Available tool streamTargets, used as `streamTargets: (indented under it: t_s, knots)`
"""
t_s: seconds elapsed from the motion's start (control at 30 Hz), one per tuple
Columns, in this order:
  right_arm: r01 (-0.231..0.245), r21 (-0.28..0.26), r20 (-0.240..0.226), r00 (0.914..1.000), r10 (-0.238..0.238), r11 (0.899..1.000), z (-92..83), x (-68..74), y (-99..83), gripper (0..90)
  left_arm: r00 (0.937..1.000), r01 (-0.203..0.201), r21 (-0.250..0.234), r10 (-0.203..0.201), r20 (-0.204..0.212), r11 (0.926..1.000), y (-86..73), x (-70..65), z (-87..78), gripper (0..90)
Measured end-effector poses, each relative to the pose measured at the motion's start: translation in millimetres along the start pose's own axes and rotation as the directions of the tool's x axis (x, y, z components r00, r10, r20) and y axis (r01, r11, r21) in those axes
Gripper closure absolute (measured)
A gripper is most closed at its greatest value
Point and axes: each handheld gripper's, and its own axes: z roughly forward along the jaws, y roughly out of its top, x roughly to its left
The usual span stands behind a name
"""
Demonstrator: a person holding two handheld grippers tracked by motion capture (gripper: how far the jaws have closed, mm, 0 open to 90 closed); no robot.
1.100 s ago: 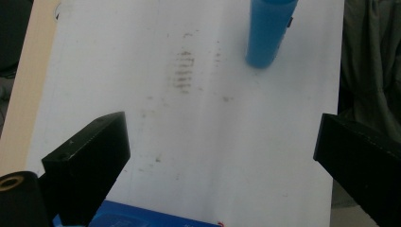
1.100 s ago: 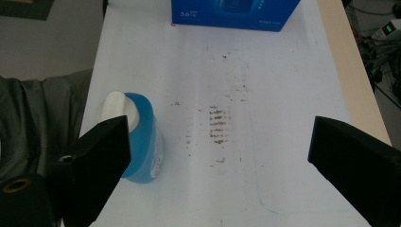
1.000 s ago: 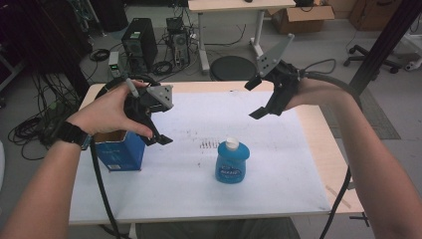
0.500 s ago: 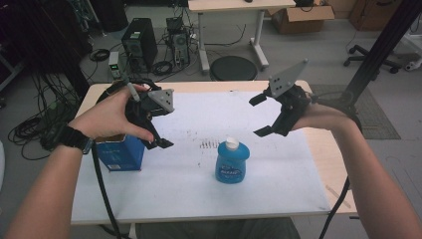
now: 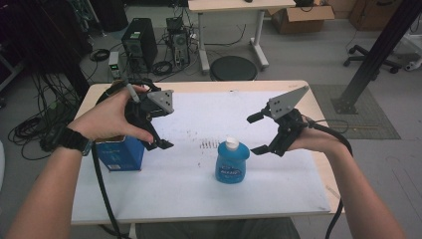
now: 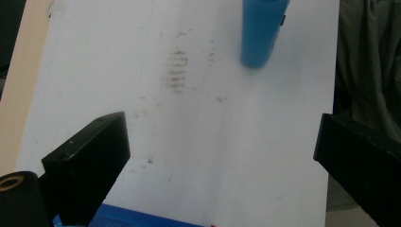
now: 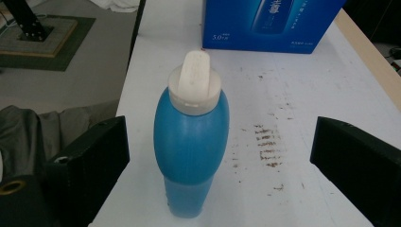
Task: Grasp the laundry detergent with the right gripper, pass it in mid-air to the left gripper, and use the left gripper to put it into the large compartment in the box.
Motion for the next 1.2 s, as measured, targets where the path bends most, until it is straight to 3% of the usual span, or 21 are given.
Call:
streamTargets:
  t_s: [0.3,0.73,1.2]
  knots:
    - [-0.036,-0.059,0.008,0.9993,0.036,0.998,18.3,6.0,-23.3,4.9,1.0,0.002,-0.004,-0.002,0.001,1.0,-0.7,-0.3,1.3,5.0]
    - [-0.075,-0.095,0.021,0.9968,0.077,0.993,41.6,10.6,-45.5,3.5,1.0,0.004,-0.004,-0.004,0.005,1.0,-1.7,1.2,2.8,5.0]
    - [-0.095,-0.121,0.003,0.9953,0.096,0.988,63.2,13.2,-55.7,3.1,1.0,0.002,-0.009,-0.002,0.006,1.0,-2.0,2.0,4.3,5.0]
